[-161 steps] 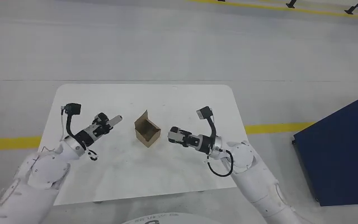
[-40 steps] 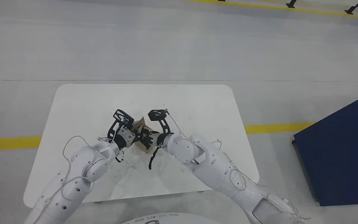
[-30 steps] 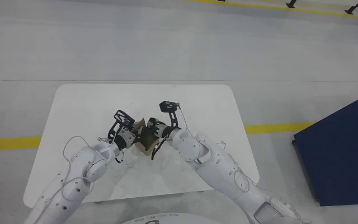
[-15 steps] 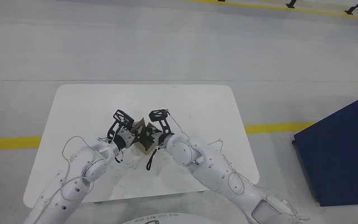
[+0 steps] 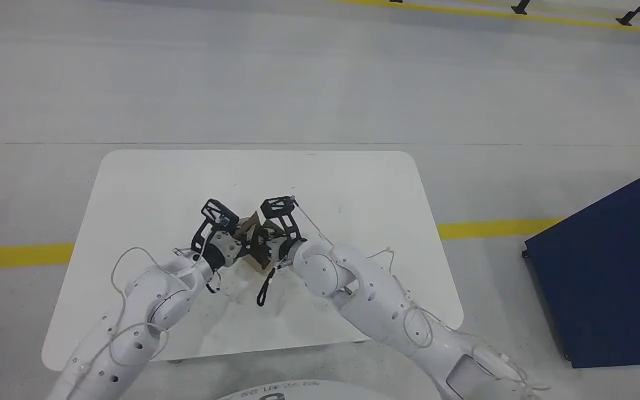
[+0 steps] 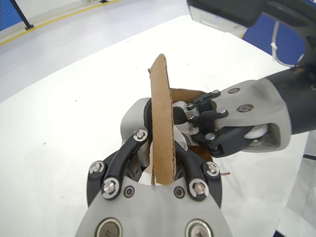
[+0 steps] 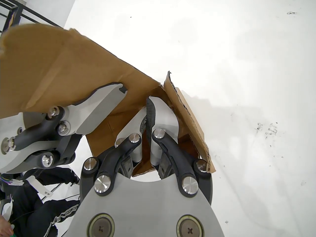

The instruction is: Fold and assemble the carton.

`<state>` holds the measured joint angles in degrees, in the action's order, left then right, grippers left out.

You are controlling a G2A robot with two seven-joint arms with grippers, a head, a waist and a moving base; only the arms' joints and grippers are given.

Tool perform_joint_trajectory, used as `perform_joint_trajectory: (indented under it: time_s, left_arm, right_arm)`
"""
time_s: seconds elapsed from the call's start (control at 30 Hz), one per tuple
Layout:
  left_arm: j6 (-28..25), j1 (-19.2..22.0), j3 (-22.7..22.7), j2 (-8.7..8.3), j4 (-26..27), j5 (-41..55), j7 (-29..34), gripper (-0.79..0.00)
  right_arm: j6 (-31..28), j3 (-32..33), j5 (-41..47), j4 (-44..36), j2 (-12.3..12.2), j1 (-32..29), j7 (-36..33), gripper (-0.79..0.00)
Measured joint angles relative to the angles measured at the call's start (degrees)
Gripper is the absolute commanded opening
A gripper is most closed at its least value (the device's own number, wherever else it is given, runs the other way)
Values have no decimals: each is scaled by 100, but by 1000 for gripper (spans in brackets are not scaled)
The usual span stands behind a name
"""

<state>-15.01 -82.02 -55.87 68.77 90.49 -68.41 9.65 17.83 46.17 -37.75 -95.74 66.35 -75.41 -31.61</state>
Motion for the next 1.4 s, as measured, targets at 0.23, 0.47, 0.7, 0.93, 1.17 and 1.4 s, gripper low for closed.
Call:
perform_joint_trajectory:
  time_s: [0.23, 0.47, 0.7, 0.93, 1.17, 1.4]
  left_arm:
    - [226, -181, 37, -2, 213, -325, -235, -785]
    - [374, -434, 19, -26, 417, -628, -452, -785]
    - [443, -692, -28, -56, 588, -820, -591, -785]
    - [458, -879, -7, -71, 669, -977, -699, -785]
    - [406, -962, -112, -87, 695, -869, -832, -785]
    - [408, -960, -109, -87, 694, -872, -830, -785]
  right_arm:
    - [170, -11, -177, -47, 27, -145, 173, -785]
    - [292, 35, -418, -258, 21, -387, 317, -785]
    - [616, 24, -642, -293, 52, -374, 50, -785]
    - [603, 3, -744, -389, 72, -410, -64, -785]
    - [603, 4, -742, -387, 72, -409, -61, -785]
    - [629, -23, -1008, -430, 77, -353, -287, -785]
